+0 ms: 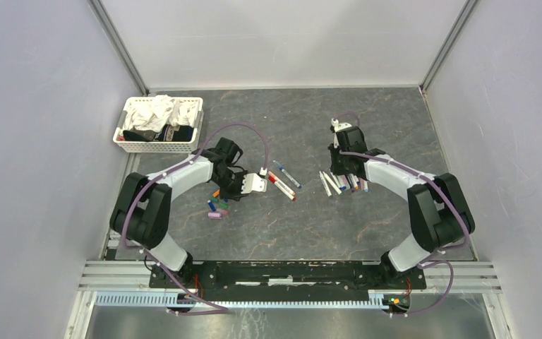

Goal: Open the pen caps

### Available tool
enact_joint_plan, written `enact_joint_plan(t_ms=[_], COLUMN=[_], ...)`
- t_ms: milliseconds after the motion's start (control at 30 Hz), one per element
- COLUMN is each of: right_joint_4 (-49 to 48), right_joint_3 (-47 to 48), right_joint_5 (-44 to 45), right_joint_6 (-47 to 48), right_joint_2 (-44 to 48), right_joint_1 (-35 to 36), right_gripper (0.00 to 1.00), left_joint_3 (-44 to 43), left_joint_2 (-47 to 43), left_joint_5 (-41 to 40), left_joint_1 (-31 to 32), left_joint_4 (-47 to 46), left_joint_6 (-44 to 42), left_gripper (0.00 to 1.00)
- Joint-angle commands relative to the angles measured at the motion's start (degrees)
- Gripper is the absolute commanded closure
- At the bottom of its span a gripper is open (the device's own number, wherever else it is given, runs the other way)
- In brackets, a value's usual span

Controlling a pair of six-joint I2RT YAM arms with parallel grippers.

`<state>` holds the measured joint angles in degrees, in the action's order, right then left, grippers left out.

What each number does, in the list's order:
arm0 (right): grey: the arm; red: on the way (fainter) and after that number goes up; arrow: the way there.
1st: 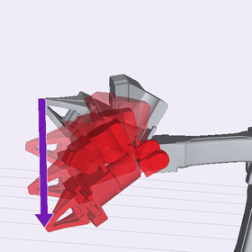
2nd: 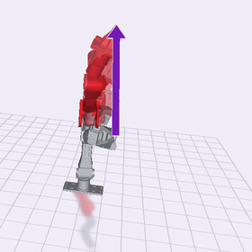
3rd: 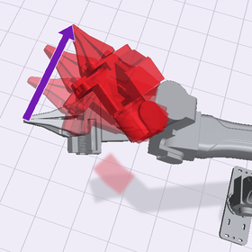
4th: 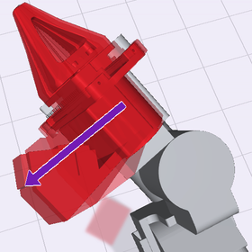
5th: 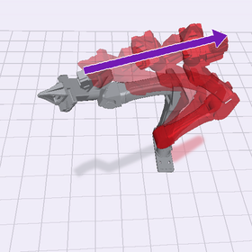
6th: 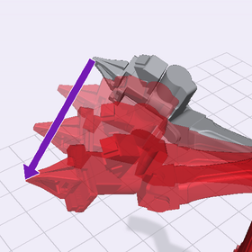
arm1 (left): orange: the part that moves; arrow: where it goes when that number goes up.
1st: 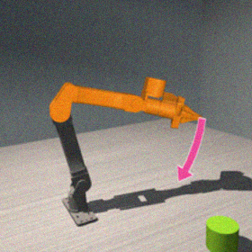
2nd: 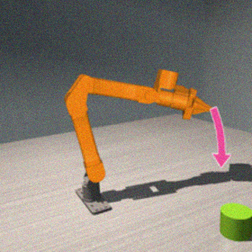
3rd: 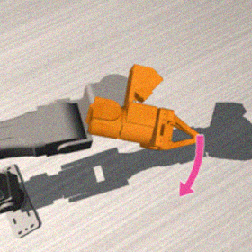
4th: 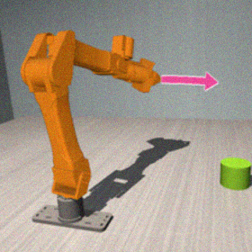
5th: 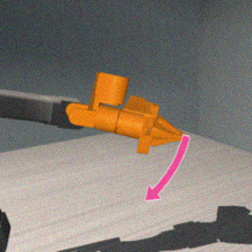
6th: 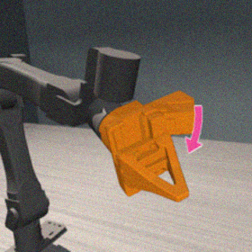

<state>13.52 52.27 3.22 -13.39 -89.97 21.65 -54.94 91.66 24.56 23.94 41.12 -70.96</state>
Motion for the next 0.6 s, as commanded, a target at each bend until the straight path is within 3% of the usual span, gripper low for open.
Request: enact_joint_plan(t_ms=[0,267,467,567], right_joint_4=[-1.74,-2.61,-2.38,-2.41], right_joint_3=[1.85,3.01,2.25,1.46], right_joint_5=[8.72,9.01,8.30,7.98], right_joint_6=[2.43,3.07,3.22,3.44], right_joint_2=[-3.21,-8.07,-7.60,-5.93], right_joint_1=[-0.21,-0.53,-0.60,-0.52], right_gripper=[0.98,0.88,0.70,0.66], left_joint_3=[1.76,1.85,-1.35,-4.00], left_joint_2=[1.81,1.01,-2.65,-4.42], left_joint_5=[-3.03,-2.58,-0.11,1.14], left_joint_1=[0.34,0.40,0.37,0.32], left_joint_4=[-3.87,-2.65,2.56,5.44], left_joint_6=[2.97,4.76,5.74,6.66], left_gripper=[0.87,0.69,0.33,0.28])
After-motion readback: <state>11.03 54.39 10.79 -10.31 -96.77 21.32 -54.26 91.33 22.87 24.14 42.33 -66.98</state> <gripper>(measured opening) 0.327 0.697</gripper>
